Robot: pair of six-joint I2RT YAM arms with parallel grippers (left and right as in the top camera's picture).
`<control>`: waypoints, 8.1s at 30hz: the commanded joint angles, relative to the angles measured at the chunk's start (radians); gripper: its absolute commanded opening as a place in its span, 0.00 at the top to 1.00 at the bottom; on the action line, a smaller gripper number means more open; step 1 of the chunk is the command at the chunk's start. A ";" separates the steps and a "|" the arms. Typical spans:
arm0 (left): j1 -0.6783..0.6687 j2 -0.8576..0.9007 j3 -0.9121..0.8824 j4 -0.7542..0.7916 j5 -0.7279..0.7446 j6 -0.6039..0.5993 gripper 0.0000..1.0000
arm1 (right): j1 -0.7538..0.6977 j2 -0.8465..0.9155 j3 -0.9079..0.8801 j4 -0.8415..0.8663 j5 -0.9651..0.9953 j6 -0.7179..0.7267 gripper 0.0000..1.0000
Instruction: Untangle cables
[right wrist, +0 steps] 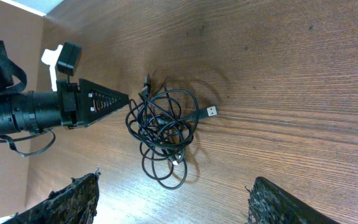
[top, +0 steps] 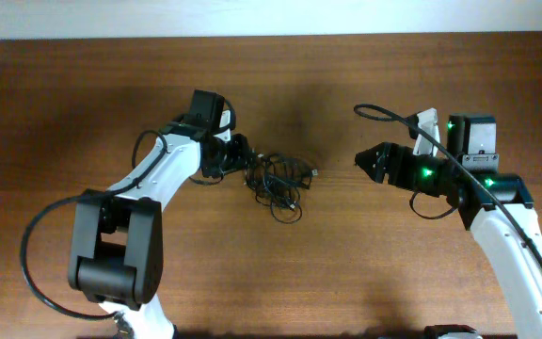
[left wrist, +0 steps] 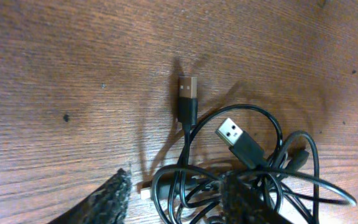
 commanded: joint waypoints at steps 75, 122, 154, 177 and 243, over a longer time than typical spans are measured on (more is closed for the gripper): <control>-0.050 -0.077 0.497 -0.270 0.123 0.655 1.00 | 0.006 0.003 0.012 -0.006 0.074 0.008 0.13; -0.052 -0.293 0.502 -0.075 0.119 0.169 1.00 | 0.184 0.153 0.249 0.079 0.131 0.187 0.17; 0.069 -0.293 0.502 -0.024 0.173 0.014 1.00 | 0.217 0.270 0.249 0.276 0.188 0.316 0.96; 0.073 -0.247 0.502 -0.153 0.120 0.058 1.00 | 0.170 0.145 0.249 -0.029 0.017 0.253 0.96; 0.075 -0.230 0.502 -0.145 0.022 0.216 1.00 | 0.073 -0.012 0.249 -0.200 0.241 0.182 0.96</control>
